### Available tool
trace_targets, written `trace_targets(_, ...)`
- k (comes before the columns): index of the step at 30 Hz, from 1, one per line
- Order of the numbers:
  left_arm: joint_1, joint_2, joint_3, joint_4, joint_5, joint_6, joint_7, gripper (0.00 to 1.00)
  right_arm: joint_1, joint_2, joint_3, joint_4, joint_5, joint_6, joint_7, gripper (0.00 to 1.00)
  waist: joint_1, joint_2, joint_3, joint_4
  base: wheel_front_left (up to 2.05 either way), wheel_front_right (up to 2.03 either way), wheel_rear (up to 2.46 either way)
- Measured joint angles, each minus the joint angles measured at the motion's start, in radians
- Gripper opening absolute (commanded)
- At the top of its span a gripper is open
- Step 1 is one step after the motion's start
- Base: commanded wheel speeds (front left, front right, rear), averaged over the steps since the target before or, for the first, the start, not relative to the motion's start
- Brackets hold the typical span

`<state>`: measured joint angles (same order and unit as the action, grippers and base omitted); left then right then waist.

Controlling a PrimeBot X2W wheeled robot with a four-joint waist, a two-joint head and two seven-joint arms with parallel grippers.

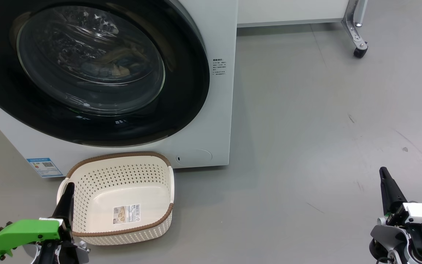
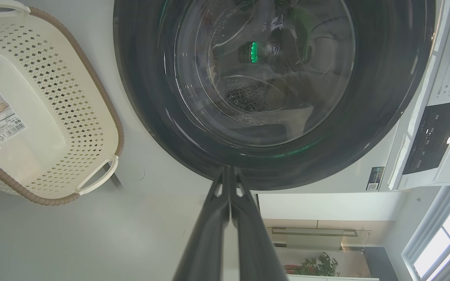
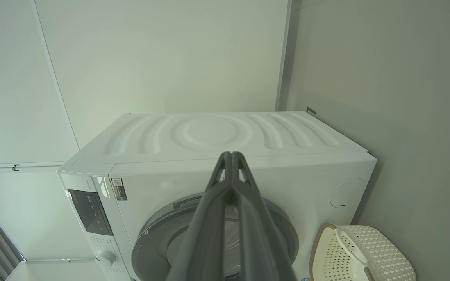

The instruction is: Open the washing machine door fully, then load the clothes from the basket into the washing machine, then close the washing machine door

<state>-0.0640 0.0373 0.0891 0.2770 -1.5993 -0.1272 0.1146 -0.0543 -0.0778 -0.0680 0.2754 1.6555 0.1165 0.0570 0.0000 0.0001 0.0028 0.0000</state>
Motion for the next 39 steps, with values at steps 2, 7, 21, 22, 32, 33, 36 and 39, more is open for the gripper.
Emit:
trace_targets(2,0.0,0.0,0.0,0.0,0.0,0.0,0.0,0.0,0.0,0.0,0.0,0.0,0.0,0.0,0.0,0.0,0.0,0.0,0.0,0.0,0.0,0.0,0.0)
trace_targets(7,0.0,0.0,0.0,0.0,0.0,0.0,0.0,0.0,0.0,0.0,-0.001,0.001,0.0,0.0,0.0,0.0,0.0,0.0,0.0,0.0,0.0,0.0,0.0)
trace_targets(21,0.0,0.0,0.0,0.0,0.0,0.0,0.0,0.0,0.0,0.0,-0.002,0.002,0.0,0.0,0.0,0.0,0.0,0.0,0.0,0.0,0.0,0.0,0.0)
trace_targets(22,0.0,0.0,0.0,0.0,0.0,0.0,0.0,0.0,0.0,0.0,-0.002,0.002,0.0,0.0,0.0,0.0,0.0,0.0,0.0,0.0,0.0,0.0,0.0)
trace_targets(32,0.0,0.0,0.0,0.0,0.0,0.0,0.0,0.0,0.0,0.0,-0.004,0.005,0.0,0.0,0.0,0.0,0.0,0.0,0.0,0.0,0.0,0.0,0.0)
trace_targets(33,0.0,0.0,0.0,0.0,0.0,0.0,0.0,0.0,0.0,0.0,-0.004,0.005,0.0,0.0,0.0,0.0,0.0,0.0,0.0,0.0,0.0,0.0,0.0)
trace_targets(36,0.0,0.0,0.0,0.0,0.0,0.0,0.0,0.0,0.0,0.0,-0.004,0.005,0.0,0.005,0.0,0.0,0.0,0.0,0.0,0.0,0.0,0.0,0.0)
trace_targets(39,0.0,0.0,-0.001,0.0,0.0,0.0,0.0,0.0,0.0,0.0,-0.005,0.005,0.0,0.005,0.002,0.0,0.0,0.0,0.0,0.0,0.0,0.0,0.0)
